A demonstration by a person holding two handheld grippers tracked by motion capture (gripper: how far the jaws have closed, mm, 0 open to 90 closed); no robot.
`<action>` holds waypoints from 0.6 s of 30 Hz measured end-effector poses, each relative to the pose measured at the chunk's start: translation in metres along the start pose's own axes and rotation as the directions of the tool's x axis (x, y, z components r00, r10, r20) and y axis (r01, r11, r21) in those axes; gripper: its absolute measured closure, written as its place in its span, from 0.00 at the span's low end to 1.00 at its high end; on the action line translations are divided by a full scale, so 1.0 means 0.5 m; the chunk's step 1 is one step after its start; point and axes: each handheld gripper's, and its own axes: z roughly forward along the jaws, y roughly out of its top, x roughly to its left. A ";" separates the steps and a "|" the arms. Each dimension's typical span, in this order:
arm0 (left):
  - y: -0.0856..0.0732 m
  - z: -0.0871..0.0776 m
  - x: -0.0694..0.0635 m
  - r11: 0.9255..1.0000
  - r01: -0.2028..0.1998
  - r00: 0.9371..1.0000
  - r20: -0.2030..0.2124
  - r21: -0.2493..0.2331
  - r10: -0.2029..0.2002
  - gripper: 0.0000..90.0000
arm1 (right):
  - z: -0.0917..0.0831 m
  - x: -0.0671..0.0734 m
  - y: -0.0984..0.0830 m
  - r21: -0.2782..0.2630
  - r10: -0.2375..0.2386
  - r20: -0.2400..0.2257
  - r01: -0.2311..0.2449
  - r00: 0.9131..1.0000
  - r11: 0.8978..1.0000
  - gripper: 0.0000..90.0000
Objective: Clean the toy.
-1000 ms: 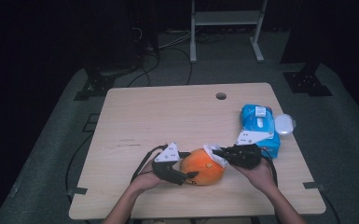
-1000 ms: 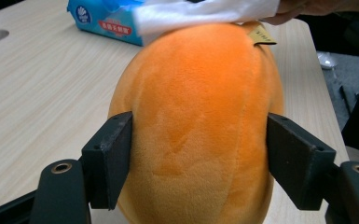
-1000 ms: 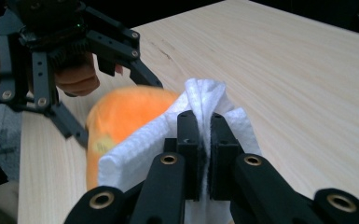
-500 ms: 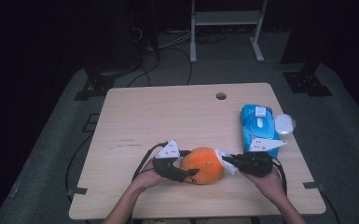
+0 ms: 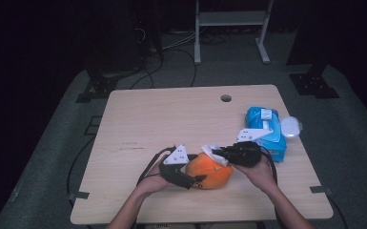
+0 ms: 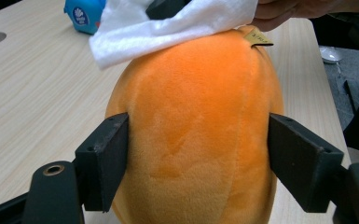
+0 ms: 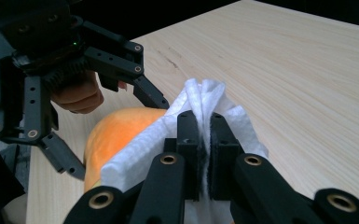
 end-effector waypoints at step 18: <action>0.033 0.015 -0.009 0.999 -0.039 0.999 -0.005 0.013 0.039 0.32 | -0.029 0.016 0.000 -0.009 -0.020 -0.001 0.020 1.000 1.000 0.94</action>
